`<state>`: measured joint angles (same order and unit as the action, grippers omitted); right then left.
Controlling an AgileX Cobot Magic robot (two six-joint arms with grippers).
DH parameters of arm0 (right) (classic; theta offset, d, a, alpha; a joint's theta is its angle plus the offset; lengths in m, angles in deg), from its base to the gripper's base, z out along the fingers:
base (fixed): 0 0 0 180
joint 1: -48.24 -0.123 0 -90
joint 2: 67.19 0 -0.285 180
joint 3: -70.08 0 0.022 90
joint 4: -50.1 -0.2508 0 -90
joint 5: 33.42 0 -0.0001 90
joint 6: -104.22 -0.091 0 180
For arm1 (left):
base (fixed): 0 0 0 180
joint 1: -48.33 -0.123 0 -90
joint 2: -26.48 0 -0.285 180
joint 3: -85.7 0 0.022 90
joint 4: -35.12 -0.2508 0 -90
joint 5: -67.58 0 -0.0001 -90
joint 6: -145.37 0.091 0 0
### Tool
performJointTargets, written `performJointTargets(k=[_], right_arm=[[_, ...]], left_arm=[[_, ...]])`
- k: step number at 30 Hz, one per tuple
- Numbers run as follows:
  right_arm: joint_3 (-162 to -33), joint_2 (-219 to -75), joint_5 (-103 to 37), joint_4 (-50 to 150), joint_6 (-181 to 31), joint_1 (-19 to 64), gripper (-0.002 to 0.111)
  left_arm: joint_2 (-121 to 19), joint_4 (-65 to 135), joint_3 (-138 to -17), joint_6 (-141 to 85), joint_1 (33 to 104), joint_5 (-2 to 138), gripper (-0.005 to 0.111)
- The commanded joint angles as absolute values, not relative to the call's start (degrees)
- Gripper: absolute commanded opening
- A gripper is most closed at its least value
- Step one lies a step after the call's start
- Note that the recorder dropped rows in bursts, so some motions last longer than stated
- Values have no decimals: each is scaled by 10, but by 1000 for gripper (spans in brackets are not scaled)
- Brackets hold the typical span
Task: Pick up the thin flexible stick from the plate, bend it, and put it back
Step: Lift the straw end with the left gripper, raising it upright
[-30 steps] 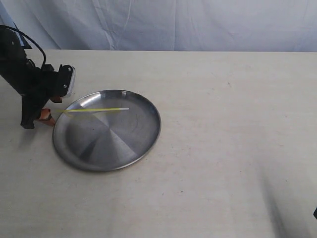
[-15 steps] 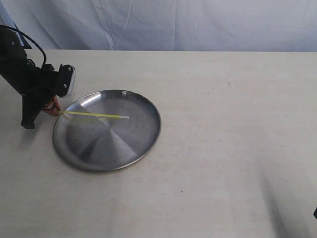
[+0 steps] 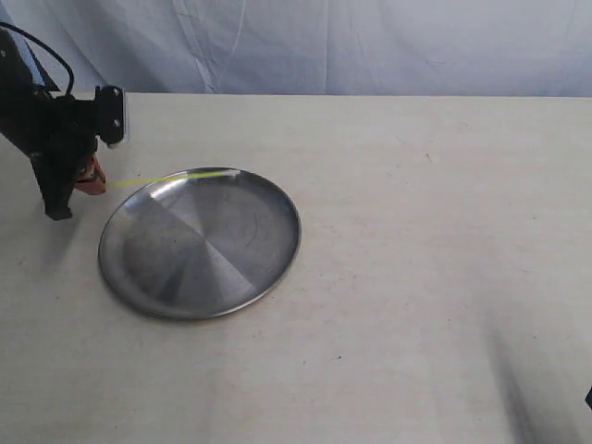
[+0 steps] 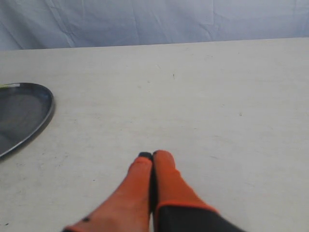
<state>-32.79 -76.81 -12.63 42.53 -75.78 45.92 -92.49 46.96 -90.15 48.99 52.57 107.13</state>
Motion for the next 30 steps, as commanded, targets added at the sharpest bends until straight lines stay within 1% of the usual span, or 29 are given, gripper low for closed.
performJointTargets(k=[1,4,8,12,21,23,24,29,30], right_arm=[[-327,-764,-130,426,-758,462,-1],[-327,-764,-130,426,-758,462,-1],[-327,-764,-130,426,-758,462,-1],[-327,-764,-135,451,-758,462,-1],[-327,-764,-168,471,-758,462,-1],[-327,-764,-212,475,-758,462,-1],[-327,-764,-256,443,-774,462,-1],[-327,-764,-498,187,-892,461,-1],[-327,-764,-526,146,-929,461,-1]], left_arm=[[-867,515,-902,337,530,1126,0],[-831,608,-896,309,530,1192,0],[-787,779,-867,366,542,1278,0],[-755,922,-823,395,567,1310,0],[-740,1063,-746,428,629,1372,0],[-740,1080,-738,440,639,1372,0],[-740,1081,-736,440,641,1372,0],[-740,1081,-735,440,644,1372,0],[-740,1079,-735,440,644,1372,0]])
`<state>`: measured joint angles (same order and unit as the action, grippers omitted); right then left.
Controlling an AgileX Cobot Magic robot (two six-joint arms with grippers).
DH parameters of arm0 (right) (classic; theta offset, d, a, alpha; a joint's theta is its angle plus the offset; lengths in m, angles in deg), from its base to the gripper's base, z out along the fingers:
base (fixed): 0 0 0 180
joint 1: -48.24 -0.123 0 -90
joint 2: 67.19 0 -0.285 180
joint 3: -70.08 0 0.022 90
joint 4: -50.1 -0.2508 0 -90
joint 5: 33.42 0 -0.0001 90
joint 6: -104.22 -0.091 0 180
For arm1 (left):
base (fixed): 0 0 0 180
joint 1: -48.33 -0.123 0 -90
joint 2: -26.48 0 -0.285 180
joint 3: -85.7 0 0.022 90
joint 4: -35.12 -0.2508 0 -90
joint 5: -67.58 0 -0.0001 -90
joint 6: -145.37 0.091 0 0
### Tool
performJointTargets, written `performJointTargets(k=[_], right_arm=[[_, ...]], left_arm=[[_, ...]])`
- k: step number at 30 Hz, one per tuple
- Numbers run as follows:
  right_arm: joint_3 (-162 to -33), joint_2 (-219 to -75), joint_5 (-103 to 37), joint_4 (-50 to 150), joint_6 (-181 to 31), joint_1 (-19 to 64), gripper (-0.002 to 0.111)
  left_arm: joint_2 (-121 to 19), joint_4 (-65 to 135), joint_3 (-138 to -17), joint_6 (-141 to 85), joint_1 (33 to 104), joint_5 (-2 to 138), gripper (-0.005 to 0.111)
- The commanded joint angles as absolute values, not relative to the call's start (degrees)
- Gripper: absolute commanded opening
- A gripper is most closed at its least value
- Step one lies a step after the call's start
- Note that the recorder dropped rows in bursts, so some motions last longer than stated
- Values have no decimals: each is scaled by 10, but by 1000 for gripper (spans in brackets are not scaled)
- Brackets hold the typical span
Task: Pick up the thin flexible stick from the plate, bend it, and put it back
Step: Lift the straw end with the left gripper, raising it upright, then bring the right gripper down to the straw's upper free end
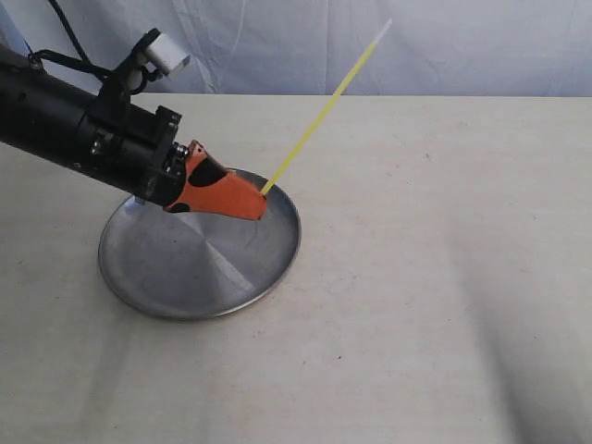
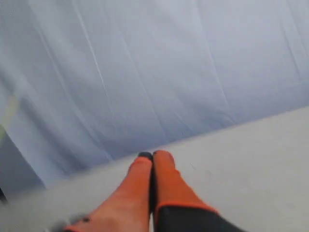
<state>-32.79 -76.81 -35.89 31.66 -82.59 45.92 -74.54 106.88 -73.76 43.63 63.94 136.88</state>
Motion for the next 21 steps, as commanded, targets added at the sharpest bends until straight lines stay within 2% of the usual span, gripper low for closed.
performJointTargets(k=[1,5,11,21], right_arm=[[-327,-764,-544,110,-980,461,-1],[-327,-764,-533,62,-1118,461,-1],[-327,-767,-532,59,-1160,461,-1],[-378,-808,-453,189,-1228,461,-1]], left_arm=[[-740,1077,-735,440,644,1372,0],[-740,1070,-735,440,644,1371,0],[-740,1058,-731,439,644,1360,0],[-740,1056,-731,438,644,1359,0]])
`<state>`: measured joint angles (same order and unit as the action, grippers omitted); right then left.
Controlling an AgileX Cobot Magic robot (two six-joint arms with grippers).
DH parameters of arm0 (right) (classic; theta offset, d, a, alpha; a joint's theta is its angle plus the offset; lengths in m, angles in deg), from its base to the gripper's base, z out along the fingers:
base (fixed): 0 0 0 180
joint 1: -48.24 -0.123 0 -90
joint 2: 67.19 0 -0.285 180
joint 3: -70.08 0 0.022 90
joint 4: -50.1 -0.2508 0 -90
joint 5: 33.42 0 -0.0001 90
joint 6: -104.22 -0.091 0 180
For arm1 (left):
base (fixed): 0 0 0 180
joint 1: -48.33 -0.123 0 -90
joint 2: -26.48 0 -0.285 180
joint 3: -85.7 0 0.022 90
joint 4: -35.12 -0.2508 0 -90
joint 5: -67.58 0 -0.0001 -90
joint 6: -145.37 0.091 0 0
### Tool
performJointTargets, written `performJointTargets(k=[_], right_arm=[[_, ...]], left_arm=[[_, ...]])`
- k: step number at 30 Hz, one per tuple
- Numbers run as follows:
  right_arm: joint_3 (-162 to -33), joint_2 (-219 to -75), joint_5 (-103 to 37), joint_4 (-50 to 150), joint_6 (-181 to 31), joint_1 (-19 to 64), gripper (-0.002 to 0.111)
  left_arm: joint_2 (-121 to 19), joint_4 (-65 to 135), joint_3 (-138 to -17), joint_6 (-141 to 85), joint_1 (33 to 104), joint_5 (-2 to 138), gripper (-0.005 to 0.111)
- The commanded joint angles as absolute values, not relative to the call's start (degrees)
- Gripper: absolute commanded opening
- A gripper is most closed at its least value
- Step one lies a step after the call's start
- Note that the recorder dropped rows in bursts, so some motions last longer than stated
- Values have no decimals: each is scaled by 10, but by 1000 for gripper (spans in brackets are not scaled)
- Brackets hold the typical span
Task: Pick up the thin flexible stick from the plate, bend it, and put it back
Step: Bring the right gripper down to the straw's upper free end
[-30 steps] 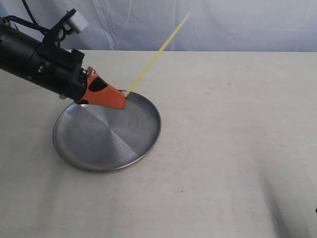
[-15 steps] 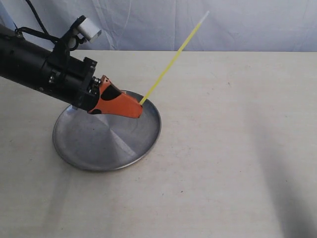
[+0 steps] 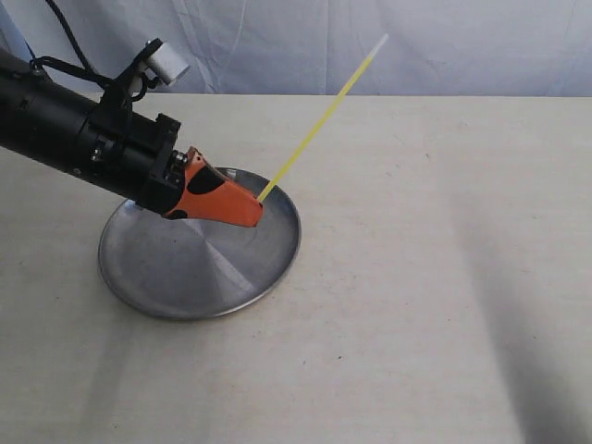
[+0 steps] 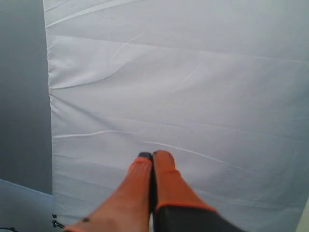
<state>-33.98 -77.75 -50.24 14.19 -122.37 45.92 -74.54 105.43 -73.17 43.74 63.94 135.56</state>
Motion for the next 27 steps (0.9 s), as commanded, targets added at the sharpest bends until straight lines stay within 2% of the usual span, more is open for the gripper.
performJointTargets(k=[1,4,6,8,9,11,17,27], right_arm=[[-398,-828,-419,213,-1228,461,-1],[-486,-945,-334,337,-1222,459,-1],[-560,-1045,-322,422,-1216,438,5],[-623,-1151,-322,469,-1216,403,28],[-661,-1217,-322,487,-1216,372,47],[-706,-1292,-322,497,-1212,326,61],[-797,-1414,-327,501,-1202,196,61],[-805,-1482,-380,497,-1203,175,59]], left_arm=[[-740,1056,-731,438,644,1361,0],[-740,1057,-731,438,644,1367,0],[-740,1057,-731,438,644,1367,0],[-740,1057,-731,438,644,1367,0],[-740,1057,-731,438,644,1367,0],[-740,1057,-731,438,644,1367,0],[-740,1061,-731,438,644,1364,0],[-740,1063,-731,438,644,1364,0]])
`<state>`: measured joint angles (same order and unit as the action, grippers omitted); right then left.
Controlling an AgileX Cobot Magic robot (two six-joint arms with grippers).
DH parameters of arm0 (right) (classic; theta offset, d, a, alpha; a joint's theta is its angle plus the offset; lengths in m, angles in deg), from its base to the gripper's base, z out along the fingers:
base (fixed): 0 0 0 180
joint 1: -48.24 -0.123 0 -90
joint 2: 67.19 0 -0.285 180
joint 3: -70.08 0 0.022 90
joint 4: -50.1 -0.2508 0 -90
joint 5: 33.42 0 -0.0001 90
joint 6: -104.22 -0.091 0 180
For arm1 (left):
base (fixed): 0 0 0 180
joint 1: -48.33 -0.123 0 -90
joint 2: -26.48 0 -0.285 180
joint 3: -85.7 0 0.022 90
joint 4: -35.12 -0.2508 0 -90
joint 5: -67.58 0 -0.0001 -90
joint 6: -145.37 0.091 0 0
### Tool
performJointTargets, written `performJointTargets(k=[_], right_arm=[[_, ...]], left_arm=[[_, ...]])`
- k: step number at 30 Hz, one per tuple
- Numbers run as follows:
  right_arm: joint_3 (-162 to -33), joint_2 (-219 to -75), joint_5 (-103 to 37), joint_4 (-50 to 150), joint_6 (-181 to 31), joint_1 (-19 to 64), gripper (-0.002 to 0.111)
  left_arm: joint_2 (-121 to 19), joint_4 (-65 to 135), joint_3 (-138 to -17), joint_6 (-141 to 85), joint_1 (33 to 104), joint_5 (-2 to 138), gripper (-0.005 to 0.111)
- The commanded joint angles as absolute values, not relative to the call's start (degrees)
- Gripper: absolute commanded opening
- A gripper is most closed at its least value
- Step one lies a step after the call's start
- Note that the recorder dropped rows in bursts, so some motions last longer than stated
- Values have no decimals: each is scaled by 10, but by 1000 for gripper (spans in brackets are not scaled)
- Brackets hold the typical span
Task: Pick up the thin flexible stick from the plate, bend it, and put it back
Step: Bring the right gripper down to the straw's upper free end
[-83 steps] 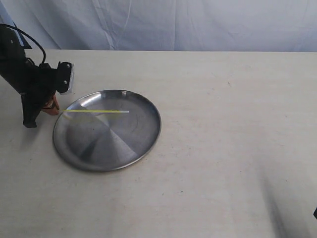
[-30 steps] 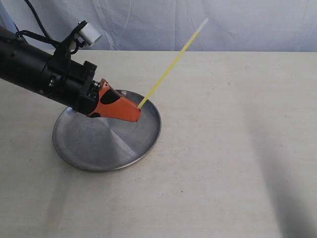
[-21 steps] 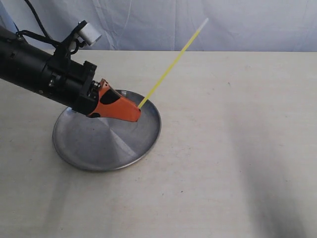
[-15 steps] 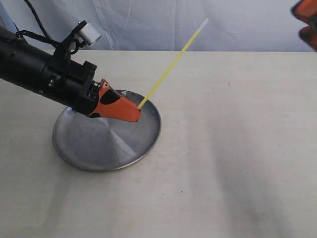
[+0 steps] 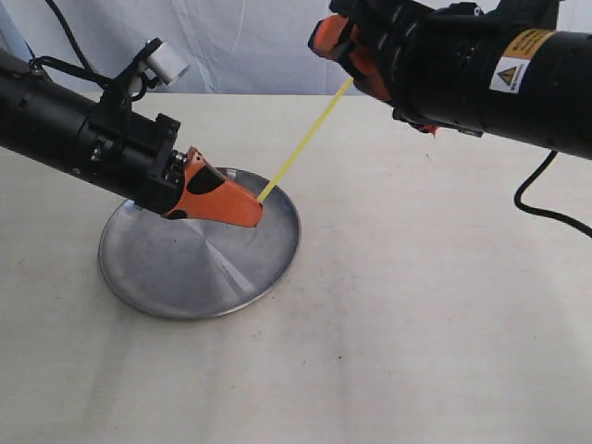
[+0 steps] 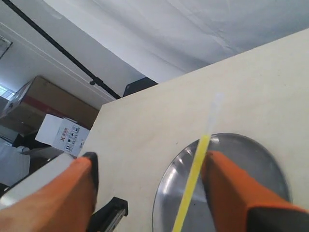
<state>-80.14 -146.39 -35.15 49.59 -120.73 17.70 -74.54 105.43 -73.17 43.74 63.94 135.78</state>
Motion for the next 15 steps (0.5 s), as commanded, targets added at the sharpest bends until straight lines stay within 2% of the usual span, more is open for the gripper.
performJointTargets(k=[1,4,9,15], right_arm=[[-805,-1488,-386,497,-1203,175,56],[-805,-1504,-400,497,-1203,175,41],[-805,-1522,-420,501,-1203,175,-1],[-805,-1525,-421,564,-1201,175,0]], left_arm=[[-740,1063,-731,438,644,1364,0],[-740,1063,-731,438,644,1364,0],[-740,1063,-731,439,644,1365,0],[-740,1069,-731,465,644,1375,0]])
